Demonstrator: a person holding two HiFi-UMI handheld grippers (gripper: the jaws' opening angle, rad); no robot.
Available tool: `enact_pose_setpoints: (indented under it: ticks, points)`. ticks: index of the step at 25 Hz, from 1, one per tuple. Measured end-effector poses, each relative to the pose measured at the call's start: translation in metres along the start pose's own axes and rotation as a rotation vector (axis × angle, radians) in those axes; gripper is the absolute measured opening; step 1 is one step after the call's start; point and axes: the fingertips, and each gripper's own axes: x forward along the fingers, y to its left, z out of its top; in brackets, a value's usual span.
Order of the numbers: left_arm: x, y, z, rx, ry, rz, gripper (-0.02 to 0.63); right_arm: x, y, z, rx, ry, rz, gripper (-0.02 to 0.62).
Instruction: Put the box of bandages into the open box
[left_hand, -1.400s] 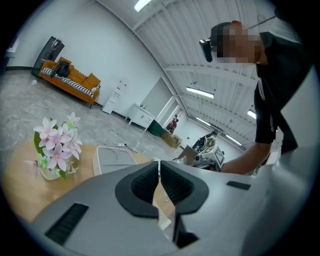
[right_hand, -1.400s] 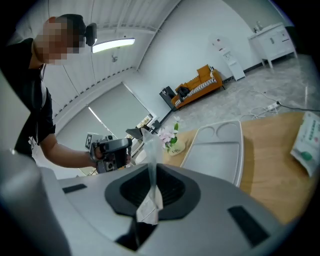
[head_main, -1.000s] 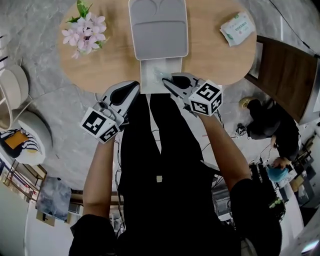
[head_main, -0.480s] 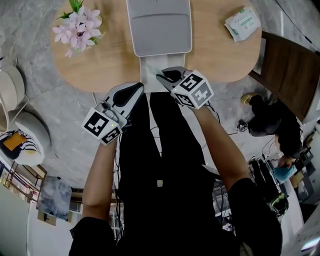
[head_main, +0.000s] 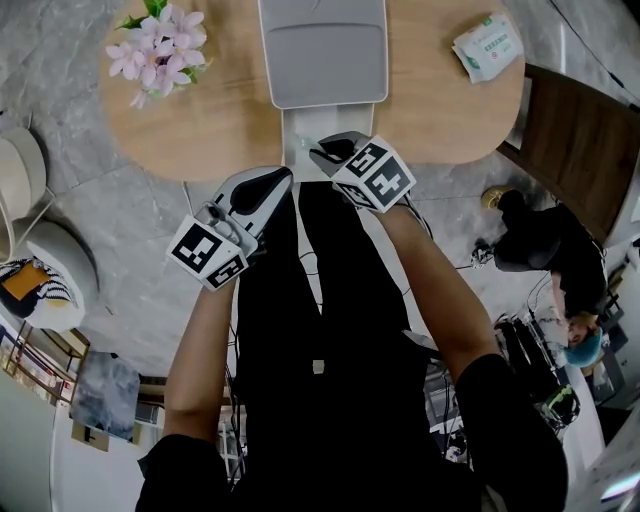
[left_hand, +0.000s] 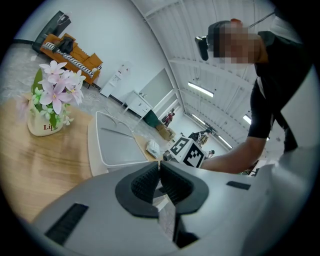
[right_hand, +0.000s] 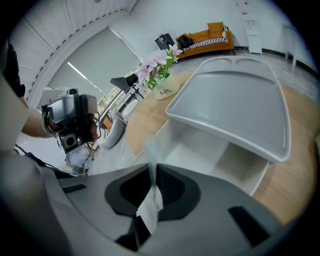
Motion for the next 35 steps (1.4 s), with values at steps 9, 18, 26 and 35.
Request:
enact_pose_setpoints:
  ticks: [9, 18, 26, 35]
  points:
    - [-0.005, 0.001, -0.002, -0.010, 0.000, -0.009, 0.026, 0.010, -0.016, -0.001, -0.119, 0.099, -0.130, 0.037]
    - [-0.005, 0.001, -0.003, -0.019, 0.003, -0.015, 0.026, 0.011, -0.034, -0.001, -0.194, 0.144, -0.241, 0.072]
    - [0.000, 0.004, -0.003, -0.022, 0.010, -0.022, 0.026, 0.012, -0.049, -0.003, -0.257, 0.156, -0.353, 0.136]
    - [0.009, 0.007, -0.004, -0.020, 0.025, -0.028, 0.026, 0.001, -0.048, 0.006, -0.264, 0.104, -0.397, 0.170]
